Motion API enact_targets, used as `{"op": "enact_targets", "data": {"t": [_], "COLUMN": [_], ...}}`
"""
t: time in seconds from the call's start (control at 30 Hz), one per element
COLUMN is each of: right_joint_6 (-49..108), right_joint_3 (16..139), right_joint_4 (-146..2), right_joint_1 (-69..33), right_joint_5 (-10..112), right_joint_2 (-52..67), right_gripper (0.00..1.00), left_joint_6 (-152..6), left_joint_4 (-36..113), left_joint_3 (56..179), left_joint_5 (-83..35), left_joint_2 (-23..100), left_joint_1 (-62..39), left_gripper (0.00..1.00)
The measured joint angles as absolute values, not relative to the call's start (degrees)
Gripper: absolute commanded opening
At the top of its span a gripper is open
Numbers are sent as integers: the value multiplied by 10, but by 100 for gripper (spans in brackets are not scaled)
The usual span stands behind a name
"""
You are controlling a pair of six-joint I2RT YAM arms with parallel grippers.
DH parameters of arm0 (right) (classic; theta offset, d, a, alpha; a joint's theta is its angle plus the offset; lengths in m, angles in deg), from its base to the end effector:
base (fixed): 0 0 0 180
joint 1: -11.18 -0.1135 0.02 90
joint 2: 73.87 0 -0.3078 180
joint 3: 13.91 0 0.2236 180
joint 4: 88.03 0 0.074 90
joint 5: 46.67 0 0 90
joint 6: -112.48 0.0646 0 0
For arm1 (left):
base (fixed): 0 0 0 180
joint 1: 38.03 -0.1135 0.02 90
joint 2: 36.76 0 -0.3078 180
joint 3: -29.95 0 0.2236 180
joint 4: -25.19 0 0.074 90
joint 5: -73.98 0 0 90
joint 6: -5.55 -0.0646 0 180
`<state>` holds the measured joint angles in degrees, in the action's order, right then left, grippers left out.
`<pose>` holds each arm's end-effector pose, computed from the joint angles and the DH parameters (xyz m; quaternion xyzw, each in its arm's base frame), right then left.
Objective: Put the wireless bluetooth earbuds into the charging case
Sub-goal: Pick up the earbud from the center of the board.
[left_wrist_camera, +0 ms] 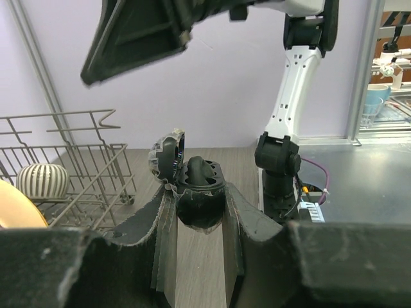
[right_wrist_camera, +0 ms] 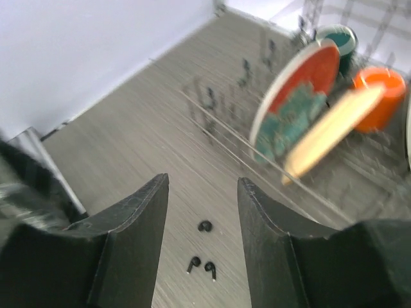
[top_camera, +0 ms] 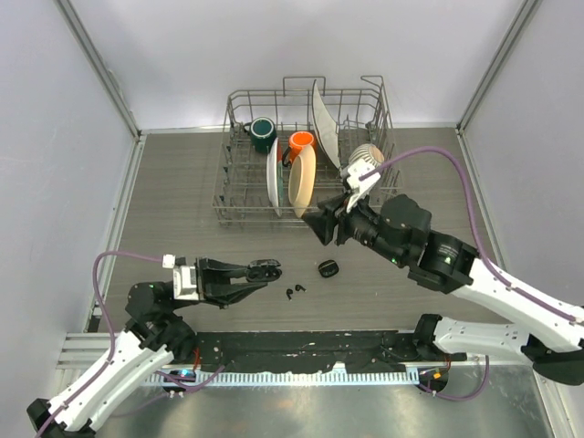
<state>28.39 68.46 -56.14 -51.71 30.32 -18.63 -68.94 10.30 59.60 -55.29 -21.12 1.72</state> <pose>0.0950 0.1536 0.4570 -0.2813 0.6792 0.3113 0.6022 0.0116 -0.0628 0.3105 0.3834 0.4073 -0.5275 0.6394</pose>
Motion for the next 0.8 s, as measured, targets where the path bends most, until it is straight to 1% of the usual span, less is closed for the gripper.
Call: {"op": "enact_targets", "data": {"t": [0.13, 0.23, 0.33, 0.43, 0.5, 0.63, 0.8], "right_joint_6": [359, 403, 438, 461, 471, 480, 484], "right_joint_3": [623, 552, 496, 471, 467, 472, 486], "right_joint_4": [-557, -554, -557, -571, -591, -632, -664], "right_joint_1": [-426, -386, -377, -377, -377, -377, -379], "right_joint_5": [327, 359, 406, 449, 476, 513, 532], "right_joint_2": [-181, -178, -154, -110, -71, 11, 91], "right_gripper": [45, 43, 42, 41, 39, 38, 36], "left_joint_6": [-696, -701, -703, -705, -709, -715, -717], "left_joint_4": [125, 147, 162, 171, 179, 193, 200], "left_joint_3": [596, 600, 606, 607, 608, 613, 615], "left_joint_5": [-544, -540, -533, -526, -521, -516, -513], "left_joint_2": [-228, -236, -243, -256, -262, -264, -264], "left_joint_1": [17, 17, 17, 17, 17, 17, 17], "left_gripper": [0, 0, 0, 0, 0, 0, 0]}}
